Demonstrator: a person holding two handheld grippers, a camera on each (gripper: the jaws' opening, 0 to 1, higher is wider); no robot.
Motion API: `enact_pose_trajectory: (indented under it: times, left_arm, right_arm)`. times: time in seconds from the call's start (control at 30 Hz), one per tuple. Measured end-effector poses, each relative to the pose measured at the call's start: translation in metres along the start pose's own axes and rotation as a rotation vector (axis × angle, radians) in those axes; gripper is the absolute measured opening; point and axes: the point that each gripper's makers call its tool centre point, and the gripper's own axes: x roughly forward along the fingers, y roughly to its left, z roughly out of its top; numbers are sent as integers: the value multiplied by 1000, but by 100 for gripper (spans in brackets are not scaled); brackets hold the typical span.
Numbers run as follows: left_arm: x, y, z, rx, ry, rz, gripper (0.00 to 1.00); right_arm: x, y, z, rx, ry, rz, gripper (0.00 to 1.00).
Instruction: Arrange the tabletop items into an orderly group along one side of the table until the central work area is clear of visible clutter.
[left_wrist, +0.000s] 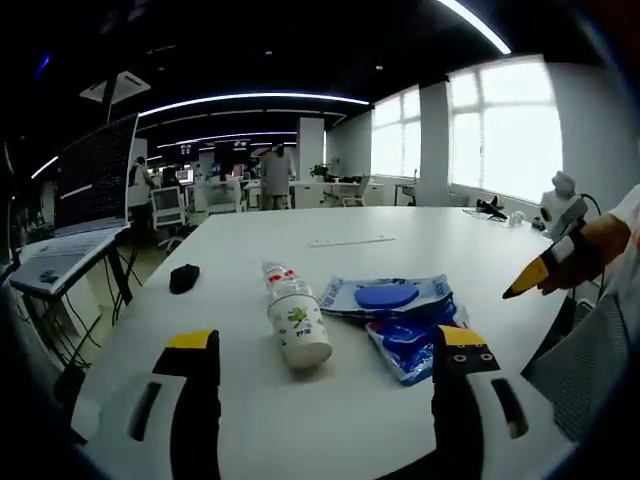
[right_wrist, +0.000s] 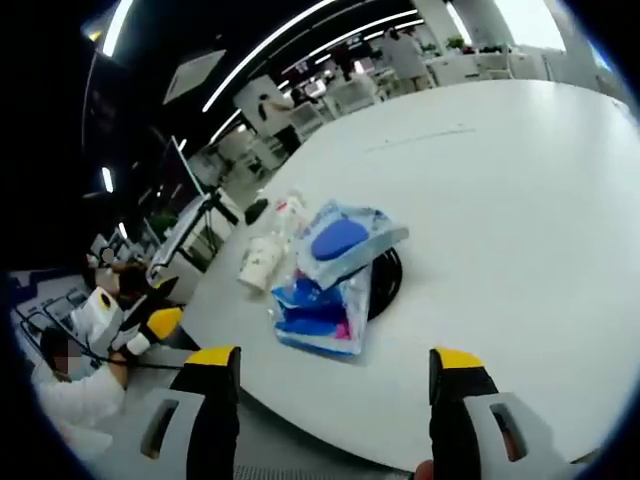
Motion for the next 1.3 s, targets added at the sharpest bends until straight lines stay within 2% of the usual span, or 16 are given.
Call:
enact_pose_trajectory:
  times: [0.77,1.3]
  left_arm:
    - [1,2,-6,9,38,6,88]
    - [1,2,-7,10,42,3,86]
  right_arm:
    - [2,-3,-1,30,16,24,72]
    - [0,-3,1,34,8,18,70]
